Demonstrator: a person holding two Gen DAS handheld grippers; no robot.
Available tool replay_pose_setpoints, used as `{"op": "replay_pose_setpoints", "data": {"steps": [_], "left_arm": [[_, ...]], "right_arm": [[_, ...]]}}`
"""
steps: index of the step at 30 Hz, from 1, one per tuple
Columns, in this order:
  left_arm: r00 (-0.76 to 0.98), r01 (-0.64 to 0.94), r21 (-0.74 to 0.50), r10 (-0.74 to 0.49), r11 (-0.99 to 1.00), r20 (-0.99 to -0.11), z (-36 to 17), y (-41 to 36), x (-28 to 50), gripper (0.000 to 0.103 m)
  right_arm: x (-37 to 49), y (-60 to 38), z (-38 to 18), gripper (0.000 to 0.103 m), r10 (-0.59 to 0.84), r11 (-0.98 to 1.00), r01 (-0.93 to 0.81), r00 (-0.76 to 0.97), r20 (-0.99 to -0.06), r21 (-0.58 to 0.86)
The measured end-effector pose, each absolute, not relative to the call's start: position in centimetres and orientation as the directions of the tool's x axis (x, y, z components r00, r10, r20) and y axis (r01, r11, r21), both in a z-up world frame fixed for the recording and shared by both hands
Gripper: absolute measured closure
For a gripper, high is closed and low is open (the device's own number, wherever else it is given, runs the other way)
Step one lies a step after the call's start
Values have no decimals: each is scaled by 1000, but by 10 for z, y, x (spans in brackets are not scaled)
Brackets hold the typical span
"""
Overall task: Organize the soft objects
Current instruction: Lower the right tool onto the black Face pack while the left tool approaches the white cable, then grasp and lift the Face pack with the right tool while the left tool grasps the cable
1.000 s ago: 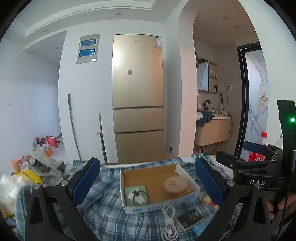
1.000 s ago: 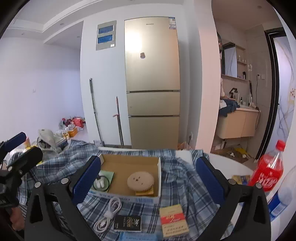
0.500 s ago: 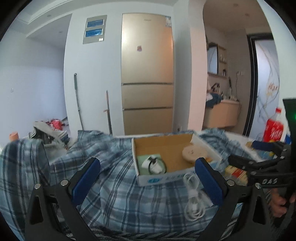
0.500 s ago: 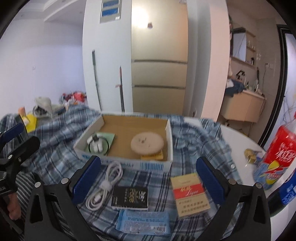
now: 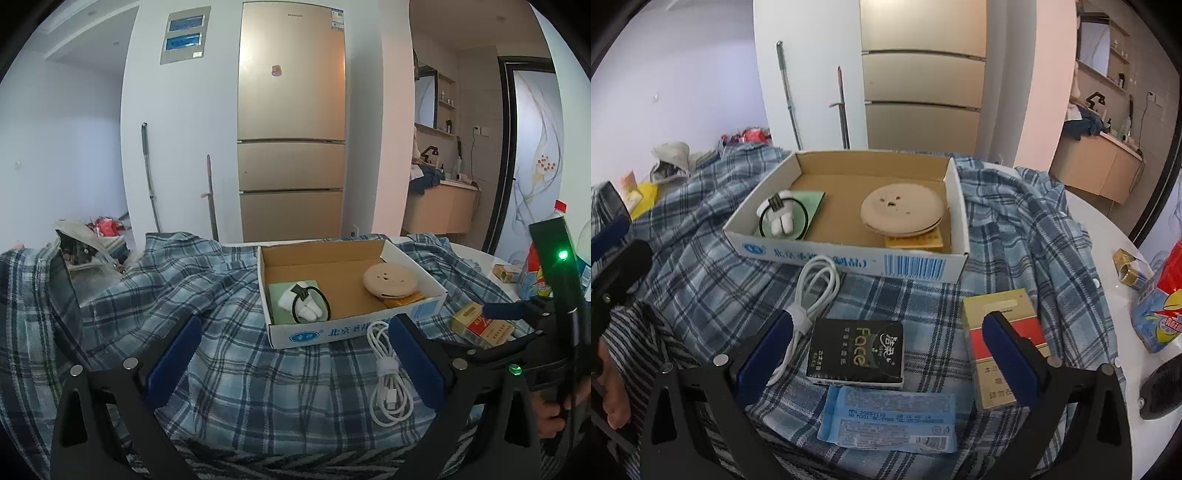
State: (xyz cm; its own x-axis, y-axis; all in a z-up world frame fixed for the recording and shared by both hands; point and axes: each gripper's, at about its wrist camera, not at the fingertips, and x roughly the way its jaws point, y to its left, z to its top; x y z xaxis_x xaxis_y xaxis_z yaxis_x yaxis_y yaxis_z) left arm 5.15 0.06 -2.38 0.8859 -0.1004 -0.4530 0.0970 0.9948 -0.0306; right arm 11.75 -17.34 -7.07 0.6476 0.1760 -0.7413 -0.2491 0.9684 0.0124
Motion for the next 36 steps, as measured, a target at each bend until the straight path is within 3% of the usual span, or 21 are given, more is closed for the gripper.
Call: {"op": "replay_pose_setpoints", "data": {"steps": [6,8,14,20,23,29,34,36], "left_arm": [[841,103,-45,-112,994,-530,-32,0,64,39],[833,114,-50,-123,992,-540,-35,0,64,40],[806,177,-12,-152,984,-572,-40,-16,64,57],[791,196,-6,-162,980,-590,-43,-20,65,58],[767,217,-26,-186,976,-614,-47,-19,70,58],[785,217,26,-159,976,-598,-30,-24,64,58],[785,174,89,-84,981,-614,-22,-37,72,58],[763,209,56,-127,976,-634,-19,-43,81,64]], "right_arm": [[126,-166,-84,18,175,960,-281,575,-800,8],[129,-165,-88,19,180,958,-285,552,-814,19],[129,-160,-93,20,187,951,-310,527,-829,17],[134,-158,-101,24,174,954,-300,489,-855,22],[133,-161,-100,41,173,957,-289,496,-851,26],[123,-173,-81,41,193,963,-265,567,-800,45],[108,-187,-52,41,190,973,-228,693,-695,38],[103,-192,-41,41,159,981,-195,754,-637,13]]}}
